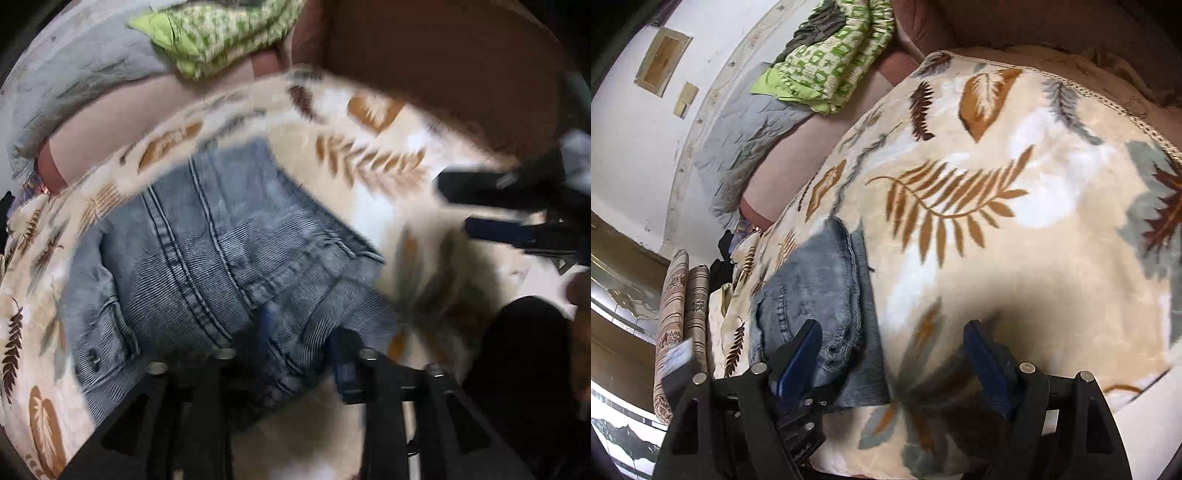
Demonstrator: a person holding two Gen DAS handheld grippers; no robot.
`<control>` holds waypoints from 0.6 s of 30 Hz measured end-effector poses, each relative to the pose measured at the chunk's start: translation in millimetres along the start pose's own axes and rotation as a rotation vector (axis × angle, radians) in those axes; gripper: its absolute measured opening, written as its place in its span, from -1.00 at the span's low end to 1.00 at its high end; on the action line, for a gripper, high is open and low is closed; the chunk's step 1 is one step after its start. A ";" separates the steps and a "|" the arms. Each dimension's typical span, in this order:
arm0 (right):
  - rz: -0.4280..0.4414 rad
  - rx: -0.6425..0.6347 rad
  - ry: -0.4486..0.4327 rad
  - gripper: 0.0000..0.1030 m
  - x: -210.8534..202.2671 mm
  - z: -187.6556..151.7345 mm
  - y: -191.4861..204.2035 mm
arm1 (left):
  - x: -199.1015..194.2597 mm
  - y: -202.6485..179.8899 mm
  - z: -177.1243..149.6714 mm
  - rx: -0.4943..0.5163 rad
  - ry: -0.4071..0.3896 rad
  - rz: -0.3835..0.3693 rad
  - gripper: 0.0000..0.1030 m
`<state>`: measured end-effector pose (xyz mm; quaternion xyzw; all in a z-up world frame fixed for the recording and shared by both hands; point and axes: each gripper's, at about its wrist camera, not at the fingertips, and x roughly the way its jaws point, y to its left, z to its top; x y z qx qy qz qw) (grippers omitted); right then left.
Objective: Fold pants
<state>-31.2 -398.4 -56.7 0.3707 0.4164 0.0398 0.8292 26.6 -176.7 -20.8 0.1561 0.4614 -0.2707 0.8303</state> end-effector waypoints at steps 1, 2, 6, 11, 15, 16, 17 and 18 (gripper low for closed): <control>-0.003 -0.013 -0.006 0.59 -2.7 -0.2 2.4 | -17.9 7.9 2.7 -0.031 -0.009 -0.059 0.07; -0.006 -0.021 -0.008 0.59 -3.1 -0.6 3.6 | -32.4 16.8 3.4 -0.058 -0.040 -0.078 0.23; 0.078 -0.046 0.001 0.59 -2.9 4.6 30.2 | -97.1 75.2 -10.0 -0.229 -0.244 0.023 0.66; 0.236 -0.124 0.072 0.59 13.3 3.9 85.0 | -90.5 136.4 -28.5 -0.463 -0.159 0.194 0.67; 0.234 -0.026 0.162 0.59 36.9 -8.9 81.6 | -79.3 152.9 -45.0 -0.575 -0.132 0.199 0.67; 0.256 0.025 0.182 0.59 40.4 -13.3 74.7 | -77.1 153.0 -49.0 -0.570 -0.126 0.199 0.67; 0.265 0.059 0.191 0.59 43.0 -15.3 70.0 | -68.1 151.7 -47.0 -0.561 -0.117 0.189 0.67; 0.276 0.112 0.207 0.59 47.4 -17.6 62.4 | -63.4 147.6 -51.8 -0.552 -0.107 0.177 0.67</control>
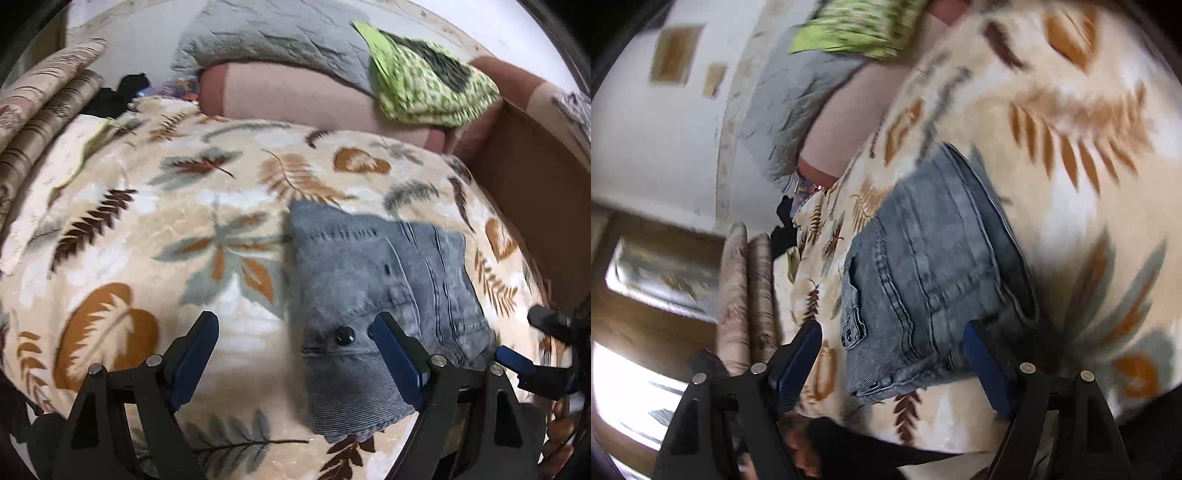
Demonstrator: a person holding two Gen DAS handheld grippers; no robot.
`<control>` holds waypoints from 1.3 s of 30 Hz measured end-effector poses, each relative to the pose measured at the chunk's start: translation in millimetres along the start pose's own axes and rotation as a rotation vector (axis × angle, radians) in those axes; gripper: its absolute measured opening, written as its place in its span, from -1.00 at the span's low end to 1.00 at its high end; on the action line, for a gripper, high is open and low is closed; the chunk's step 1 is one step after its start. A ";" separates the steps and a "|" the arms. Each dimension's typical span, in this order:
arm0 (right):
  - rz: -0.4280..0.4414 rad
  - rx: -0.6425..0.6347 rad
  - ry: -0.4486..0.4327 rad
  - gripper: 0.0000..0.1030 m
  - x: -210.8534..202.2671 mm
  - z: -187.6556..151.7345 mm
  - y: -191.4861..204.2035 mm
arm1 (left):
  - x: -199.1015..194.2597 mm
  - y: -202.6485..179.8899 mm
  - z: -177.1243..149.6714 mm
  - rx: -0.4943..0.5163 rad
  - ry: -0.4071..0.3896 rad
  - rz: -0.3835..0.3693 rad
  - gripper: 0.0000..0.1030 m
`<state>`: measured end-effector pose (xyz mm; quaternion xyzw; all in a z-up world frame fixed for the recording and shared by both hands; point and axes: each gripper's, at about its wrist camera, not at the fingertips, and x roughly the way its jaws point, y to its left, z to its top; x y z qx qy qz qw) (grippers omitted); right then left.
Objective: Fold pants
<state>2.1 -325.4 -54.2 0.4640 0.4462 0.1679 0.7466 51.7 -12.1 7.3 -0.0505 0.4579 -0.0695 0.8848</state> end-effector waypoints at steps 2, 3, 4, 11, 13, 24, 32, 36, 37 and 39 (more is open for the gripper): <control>0.001 0.049 0.002 0.59 4.6 1.1 -10.2 | 5.6 -5.8 -6.9 0.020 0.018 -0.019 0.67; -0.009 0.079 0.007 0.59 9.6 3.3 -17.5 | 8.7 -9.8 -12.0 0.033 0.020 -0.018 0.67; -0.020 0.119 0.008 0.59 12.7 4.4 -25.0 | 17.3 -15.2 -16.0 0.057 0.038 0.002 0.67; 0.002 0.266 -0.027 0.58 22.4 12.0 -49.5 | 31.2 -11.2 -25.0 0.040 0.057 0.014 0.75; -0.019 0.258 -0.015 0.29 29.8 18.7 -51.5 | 31.2 -11.4 -25.1 0.046 0.059 0.017 0.75; -0.230 -0.103 -0.077 -0.87 2.6 -7.0 9.7 | 9.4 -16.9 -12.6 0.074 0.051 0.046 0.75; -0.273 -0.074 0.002 -0.75 22.3 -10.5 -19.2 | 40.8 -49.7 -18.5 0.195 0.158 0.100 0.79; -0.328 -0.138 -0.053 -0.70 -4.0 -4.8 0.3 | 45.8 -45.6 -22.1 0.180 0.154 0.071 0.86; -0.346 -0.165 -0.084 -0.70 -11.8 -1.7 9.1 | 46.8 -45.6 -21.7 0.186 0.156 0.069 0.87; -0.332 -0.238 -0.149 -0.70 -26.7 8.3 39.3 | 47.9 -43.9 -21.6 0.180 0.159 0.065 0.89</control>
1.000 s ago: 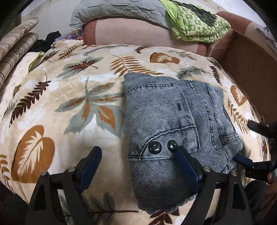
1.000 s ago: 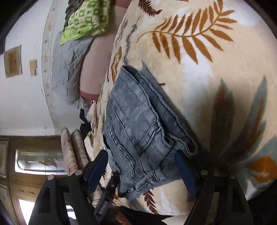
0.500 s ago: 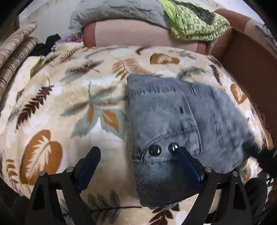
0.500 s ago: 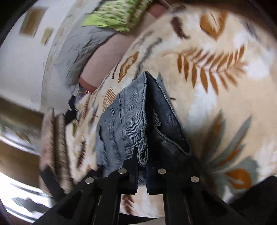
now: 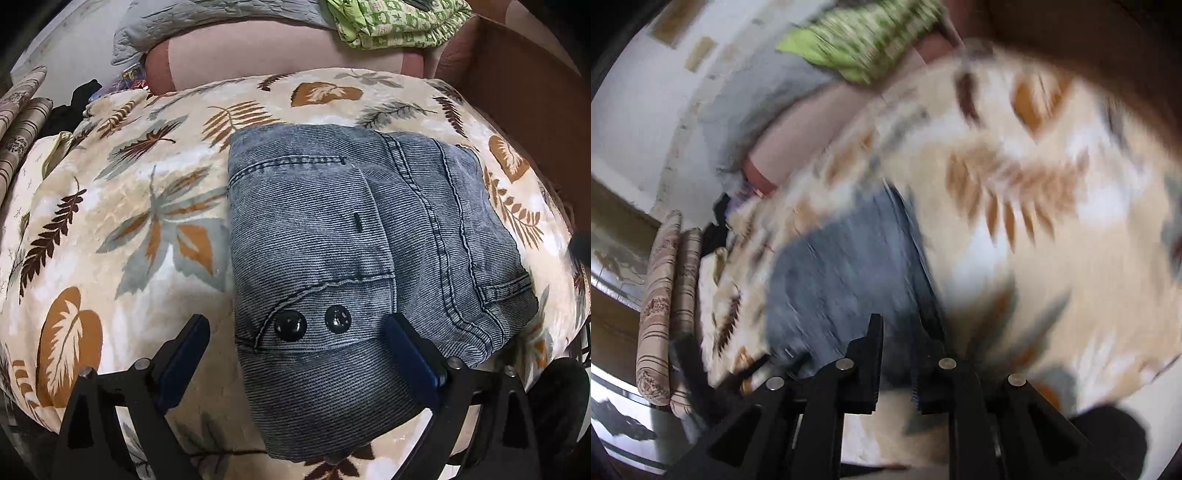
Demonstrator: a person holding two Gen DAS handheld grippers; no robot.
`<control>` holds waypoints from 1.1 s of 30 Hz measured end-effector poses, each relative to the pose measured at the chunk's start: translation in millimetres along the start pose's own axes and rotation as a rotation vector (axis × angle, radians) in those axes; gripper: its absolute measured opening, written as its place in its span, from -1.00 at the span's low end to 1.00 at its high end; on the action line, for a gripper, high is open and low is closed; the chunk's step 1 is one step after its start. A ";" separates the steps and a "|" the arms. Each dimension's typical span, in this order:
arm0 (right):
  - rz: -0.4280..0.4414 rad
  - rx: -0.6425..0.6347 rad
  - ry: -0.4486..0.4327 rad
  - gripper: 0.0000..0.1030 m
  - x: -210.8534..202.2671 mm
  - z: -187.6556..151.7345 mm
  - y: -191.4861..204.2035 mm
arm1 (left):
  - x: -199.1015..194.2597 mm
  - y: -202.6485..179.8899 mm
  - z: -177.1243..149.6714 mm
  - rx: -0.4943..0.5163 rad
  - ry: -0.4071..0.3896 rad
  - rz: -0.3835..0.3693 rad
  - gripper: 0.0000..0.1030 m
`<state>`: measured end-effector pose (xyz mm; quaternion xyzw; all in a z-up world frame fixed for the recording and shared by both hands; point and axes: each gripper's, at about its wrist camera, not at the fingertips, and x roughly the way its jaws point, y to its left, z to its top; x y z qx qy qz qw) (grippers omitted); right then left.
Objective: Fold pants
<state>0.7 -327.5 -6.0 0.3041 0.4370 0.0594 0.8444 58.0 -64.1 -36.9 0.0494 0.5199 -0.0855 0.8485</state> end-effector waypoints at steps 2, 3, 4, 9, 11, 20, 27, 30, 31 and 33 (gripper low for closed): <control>0.043 -0.058 -0.027 -0.70 -6.2 12.9 24.7 | -0.1 2.3 0.1 -0.011 0.002 -0.009 0.89; 0.074 -0.101 -0.037 -0.69 -5.8 19.6 37.7 | -0.2 3.8 0.3 -0.011 0.000 -0.011 0.89; 0.098 -0.120 -0.028 -0.61 -0.9 23.2 42.2 | -0.5 4.6 0.4 -0.012 0.000 -0.014 0.90; -0.019 -0.031 0.222 -0.45 83.7 -5.9 2.5 | 2.0 8.0 -0.7 -0.030 0.014 -0.043 0.92; 0.071 0.051 0.192 -0.49 88.5 -18.8 -20.5 | 3.6 8.1 -0.7 -0.024 0.030 -0.063 0.94; -0.045 -0.101 0.263 -0.48 82.1 -5.8 20.2 | 3.8 -7.0 0.8 0.050 0.054 -0.010 0.94; -0.005 -0.283 0.089 0.37 71.4 62.3 90.3 | 12.7 -4.7 -5.3 0.017 0.073 -0.059 0.97; -0.009 -0.283 0.099 0.40 103.1 76.8 84.0 | 15.5 -3.2 -2.7 0.003 0.077 -0.062 0.97; -0.034 -0.244 0.137 0.40 125.0 79.2 74.2 | 16.3 -2.5 -3.1 0.002 0.074 -0.060 0.98; -0.084 -0.144 0.269 0.37 168.4 73.3 35.9 | 18.4 -2.2 -2.5 0.005 0.074 -0.058 0.98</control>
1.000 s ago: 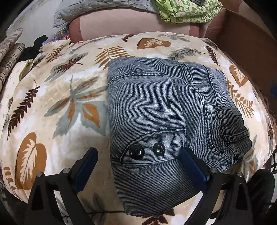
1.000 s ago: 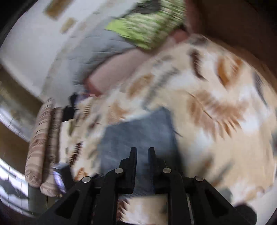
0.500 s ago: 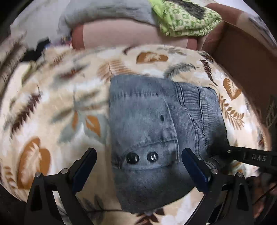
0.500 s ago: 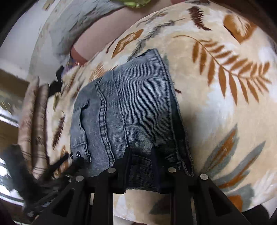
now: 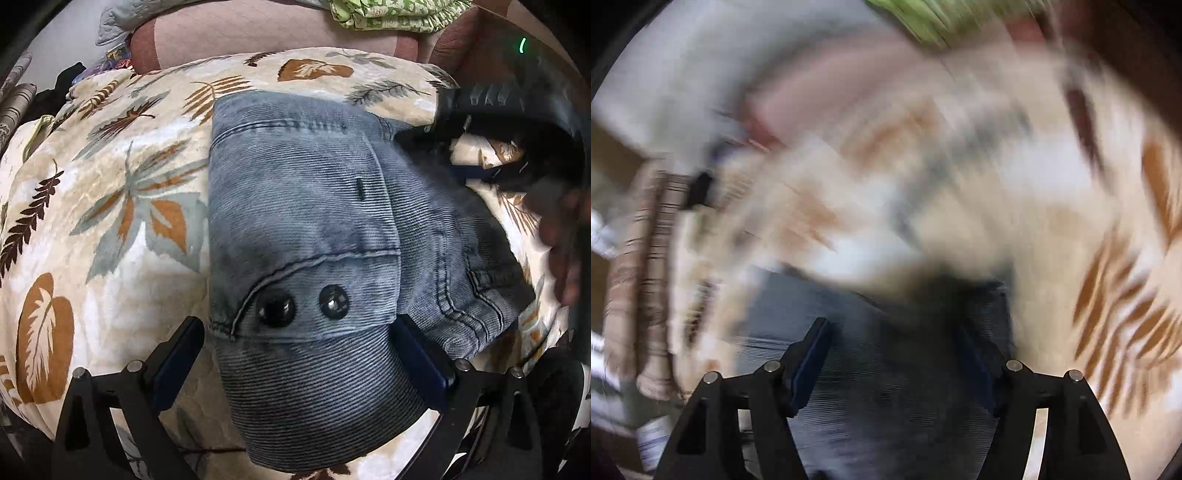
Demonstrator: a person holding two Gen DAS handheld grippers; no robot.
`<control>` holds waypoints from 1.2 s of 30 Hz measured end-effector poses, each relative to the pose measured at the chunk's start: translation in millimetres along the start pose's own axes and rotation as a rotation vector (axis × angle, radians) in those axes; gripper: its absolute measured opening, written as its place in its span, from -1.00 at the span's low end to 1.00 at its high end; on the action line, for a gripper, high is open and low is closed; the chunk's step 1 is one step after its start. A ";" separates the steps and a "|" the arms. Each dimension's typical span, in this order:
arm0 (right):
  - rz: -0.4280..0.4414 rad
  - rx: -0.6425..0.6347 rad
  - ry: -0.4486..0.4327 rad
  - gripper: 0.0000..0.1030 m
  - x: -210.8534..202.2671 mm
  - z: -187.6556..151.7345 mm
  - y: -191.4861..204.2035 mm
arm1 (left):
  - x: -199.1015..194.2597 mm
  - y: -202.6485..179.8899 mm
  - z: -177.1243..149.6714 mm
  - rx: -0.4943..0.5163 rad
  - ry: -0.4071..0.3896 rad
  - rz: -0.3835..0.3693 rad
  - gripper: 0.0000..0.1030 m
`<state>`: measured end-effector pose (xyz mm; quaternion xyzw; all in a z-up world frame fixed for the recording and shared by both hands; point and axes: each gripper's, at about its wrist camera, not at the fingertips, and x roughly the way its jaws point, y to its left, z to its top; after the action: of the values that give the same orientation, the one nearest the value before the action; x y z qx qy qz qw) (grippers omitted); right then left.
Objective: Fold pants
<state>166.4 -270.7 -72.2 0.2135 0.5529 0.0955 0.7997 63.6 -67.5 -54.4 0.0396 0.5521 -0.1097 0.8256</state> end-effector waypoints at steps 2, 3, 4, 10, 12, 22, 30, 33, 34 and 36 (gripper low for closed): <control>0.051 0.002 -0.048 0.37 -0.7 -5.6 -6.5 | -1.2 1.1 -0.6 0.003 -0.002 0.003 1.00; 0.042 -0.010 -0.055 0.37 -7.7 -9.5 -3.0 | -0.2 0.8 -0.1 0.002 -0.002 0.004 1.00; 0.030 -0.015 -0.053 0.37 -13.5 -13.0 -0.8 | 0.9 0.7 0.8 -0.001 0.001 0.002 1.00; 0.102 -0.046 -0.135 0.39 -68.9 -58.6 2.3 | 1.6 -0.3 2.3 -0.008 -0.001 0.002 1.00; 0.118 -0.042 -0.127 0.40 -72.6 -82.5 -0.8 | 1.4 -1.8 1.9 -0.009 -0.001 0.005 1.00; 0.079 -0.066 -0.131 0.39 -67.1 -114.0 -1.4 | -2.3 -6.0 2.7 -0.007 0.001 0.017 1.00; 0.123 -0.053 -0.121 0.39 -60.3 -131.3 -13.9 | -3.8 -4.0 3.6 -0.018 0.005 0.005 1.00; 0.126 -0.032 -0.109 0.39 -61.5 -127.5 -13.9 | -10.0 -3.4 4.4 -0.029 0.007 -0.002 1.00; 0.131 -0.031 -0.110 0.39 -61.4 -127.4 -14.7 | -12.2 -4.0 4.1 -0.026 0.002 0.000 0.99; 0.139 -0.039 -0.116 0.40 -60.7 -128.6 -15.4 | -16.9 -4.5 3.4 -0.019 -0.005 0.008 0.99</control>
<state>23.6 -277.7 -66.2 0.2409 0.4877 0.1490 0.8258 59.5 -70.2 -37.3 0.0338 0.5510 -0.1014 0.8276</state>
